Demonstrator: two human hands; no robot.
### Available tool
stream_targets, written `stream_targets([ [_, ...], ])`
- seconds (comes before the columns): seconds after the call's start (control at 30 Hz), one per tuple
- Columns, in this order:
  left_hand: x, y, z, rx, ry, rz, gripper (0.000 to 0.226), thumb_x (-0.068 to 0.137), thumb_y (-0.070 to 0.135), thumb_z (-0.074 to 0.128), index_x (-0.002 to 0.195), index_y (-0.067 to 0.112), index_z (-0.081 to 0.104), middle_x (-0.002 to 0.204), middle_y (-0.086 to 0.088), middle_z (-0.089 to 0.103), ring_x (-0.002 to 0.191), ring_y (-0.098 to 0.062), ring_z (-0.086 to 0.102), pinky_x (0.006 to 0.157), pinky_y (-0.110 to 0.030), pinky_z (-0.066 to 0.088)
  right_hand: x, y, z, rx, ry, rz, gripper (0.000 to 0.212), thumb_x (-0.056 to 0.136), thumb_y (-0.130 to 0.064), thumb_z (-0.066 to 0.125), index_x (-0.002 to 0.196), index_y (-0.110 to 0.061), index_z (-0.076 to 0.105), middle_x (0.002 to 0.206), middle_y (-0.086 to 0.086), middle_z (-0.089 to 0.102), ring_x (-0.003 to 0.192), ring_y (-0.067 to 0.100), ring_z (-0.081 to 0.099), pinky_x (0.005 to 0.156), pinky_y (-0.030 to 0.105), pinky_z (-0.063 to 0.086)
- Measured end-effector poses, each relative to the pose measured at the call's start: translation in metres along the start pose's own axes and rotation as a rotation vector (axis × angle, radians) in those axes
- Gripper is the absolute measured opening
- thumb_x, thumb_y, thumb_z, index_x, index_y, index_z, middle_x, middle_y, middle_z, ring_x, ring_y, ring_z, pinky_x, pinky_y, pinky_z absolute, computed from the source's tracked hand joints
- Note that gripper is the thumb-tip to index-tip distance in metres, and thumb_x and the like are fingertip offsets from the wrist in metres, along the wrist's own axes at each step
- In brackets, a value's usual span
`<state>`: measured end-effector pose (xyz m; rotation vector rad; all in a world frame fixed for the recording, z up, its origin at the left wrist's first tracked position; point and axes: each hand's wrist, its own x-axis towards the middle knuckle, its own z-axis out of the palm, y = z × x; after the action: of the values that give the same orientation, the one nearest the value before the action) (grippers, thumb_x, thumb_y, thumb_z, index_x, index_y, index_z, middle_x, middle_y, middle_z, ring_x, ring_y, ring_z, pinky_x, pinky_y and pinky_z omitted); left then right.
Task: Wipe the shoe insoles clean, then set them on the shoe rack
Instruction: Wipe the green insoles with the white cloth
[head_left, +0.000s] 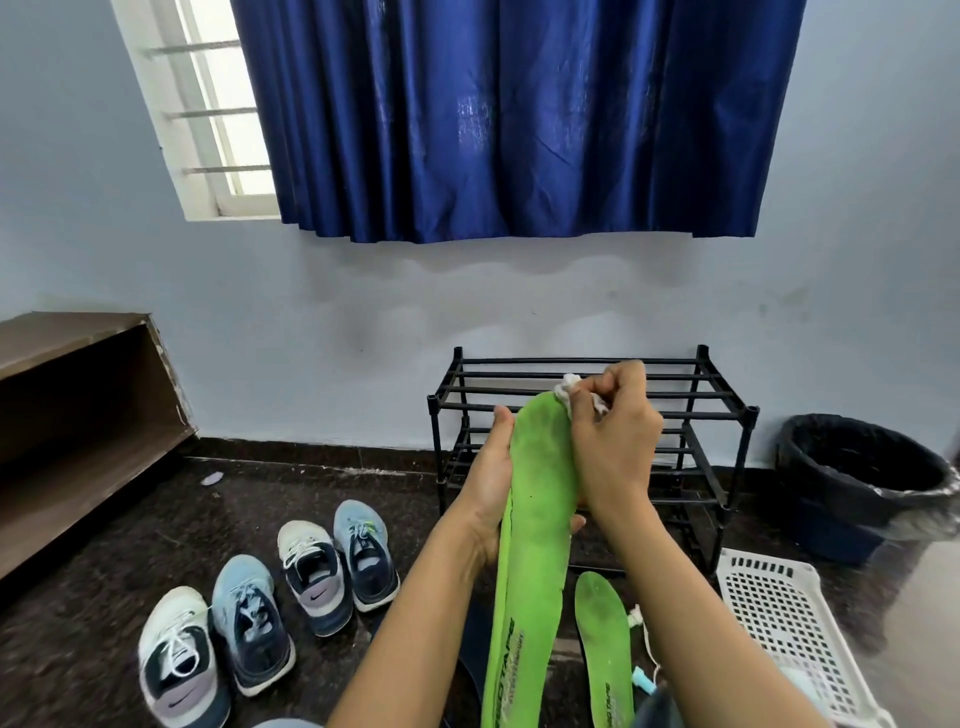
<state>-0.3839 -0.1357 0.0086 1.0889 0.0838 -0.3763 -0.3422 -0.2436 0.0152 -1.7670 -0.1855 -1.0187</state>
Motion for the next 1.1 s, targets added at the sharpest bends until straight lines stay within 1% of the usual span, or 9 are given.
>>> stream_targets([
  [0.13, 0.001, 0.002, -0.001, -0.040, 0.048, 0.073, 0.072, 0.098, 0.063, 0.017, 0.097, 0.009, 0.065, 0.070, -0.013, 0.070, 0.060, -0.022, 0.069, 0.055, -0.023, 0.055, -0.021, -0.017, 0.006, 0.100, -0.182, -0.066, 0.031, 0.081, -0.001, 0.066, 0.079, -0.018, 0.040, 0.070, -0.008, 0.059, 0.067, 0.010, 0.059, 0.060, 0.015, 0.041],
  [0.3, -0.002, 0.010, -0.014, -0.096, 0.097, 0.099, 0.077, 0.094, 0.069, 0.017, 0.087, 0.009, 0.065, 0.066, -0.015, 0.066, 0.058, -0.024, 0.066, 0.057, -0.026, 0.054, -0.041, -0.025, 0.011, 0.160, -0.360, -0.089, 0.043, 0.080, -0.005, 0.069, 0.075, -0.029, 0.035, 0.071, -0.006, 0.065, 0.070, 0.006, 0.063, 0.062, 0.012, 0.042],
  [0.37, -0.002, 0.008, -0.014, -0.081, 0.098, 0.096, 0.076, 0.095, 0.068, 0.017, 0.088, 0.009, 0.064, 0.067, -0.015, 0.066, 0.059, -0.024, 0.067, 0.058, -0.026, 0.054, -0.038, -0.022, 0.012, 0.119, -0.348, -0.115, 0.042, 0.080, -0.004, 0.068, 0.076, -0.029, 0.035, 0.072, -0.003, 0.065, 0.068, 0.009, 0.061, 0.061, 0.009, 0.039],
  [0.47, -0.001, 0.000, -0.008, -0.055, 0.079, 0.076, 0.076, 0.097, 0.064, 0.017, 0.088, 0.010, 0.071, 0.069, -0.013, 0.070, 0.062, -0.022, 0.069, 0.060, -0.026, 0.055, -0.024, -0.014, 0.013, 0.042, -0.273, -0.101, 0.031, 0.081, -0.003, 0.066, 0.078, -0.018, 0.039, 0.069, -0.002, 0.060, 0.062, 0.018, 0.055, 0.058, 0.017, 0.036],
  [0.6, -0.002, -0.005, -0.004, -0.016, 0.040, 0.032, 0.087, 0.094, 0.069, 0.013, 0.075, 0.017, 0.080, 0.075, -0.010, 0.072, 0.066, -0.022, 0.067, 0.071, -0.032, 0.046, -0.011, -0.005, 0.010, 0.014, -0.190, -0.040, 0.030, 0.081, -0.001, 0.065, 0.079, -0.015, 0.039, 0.068, -0.008, 0.058, 0.061, 0.017, 0.053, 0.059, 0.014, 0.034],
  [0.73, 0.002, -0.005, -0.003, -0.073, 0.056, 0.048, 0.081, 0.094, 0.069, 0.020, 0.083, 0.015, 0.079, 0.079, -0.013, 0.070, 0.069, -0.025, 0.064, 0.071, -0.034, 0.046, -0.009, -0.003, 0.007, 0.012, -0.167, -0.001, 0.025, 0.081, 0.000, 0.064, 0.080, -0.012, 0.042, 0.067, -0.006, 0.060, 0.061, 0.015, 0.053, 0.058, 0.014, 0.034],
  [0.8, 0.002, -0.003, -0.003, -0.091, 0.060, 0.061, 0.077, 0.094, 0.069, 0.023, 0.090, 0.012, 0.076, 0.083, -0.014, 0.069, 0.071, -0.027, 0.064, 0.072, -0.035, 0.047, -0.010, -0.002, 0.006, -0.018, -0.177, 0.022, 0.025, 0.081, -0.001, 0.064, 0.080, -0.012, 0.042, 0.064, -0.011, 0.056, 0.059, 0.012, 0.050, 0.055, 0.015, 0.031],
  [0.97, 0.004, -0.004, -0.004, -0.084, 0.044, 0.061, 0.079, 0.095, 0.068, 0.023, 0.085, 0.012, 0.079, 0.085, -0.016, 0.071, 0.076, -0.029, 0.063, 0.076, -0.037, 0.047, -0.012, 0.000, -0.002, -0.110, -0.278, 0.091, 0.027, 0.082, -0.006, 0.065, 0.077, -0.014, 0.040, 0.067, 0.000, 0.056, 0.060, 0.015, 0.045, 0.055, 0.026, 0.023],
  [1.1, 0.004, 0.000, -0.009, -0.104, 0.057, 0.092, 0.077, 0.097, 0.064, 0.020, 0.097, 0.006, 0.071, 0.082, -0.016, 0.072, 0.069, -0.026, 0.068, 0.072, -0.033, 0.050, -0.022, -0.008, -0.012, -0.133, -0.393, 0.056, 0.040, 0.080, -0.008, 0.069, 0.069, -0.022, 0.033, 0.066, -0.002, 0.058, 0.057, 0.007, 0.043, 0.053, 0.023, 0.029],
])
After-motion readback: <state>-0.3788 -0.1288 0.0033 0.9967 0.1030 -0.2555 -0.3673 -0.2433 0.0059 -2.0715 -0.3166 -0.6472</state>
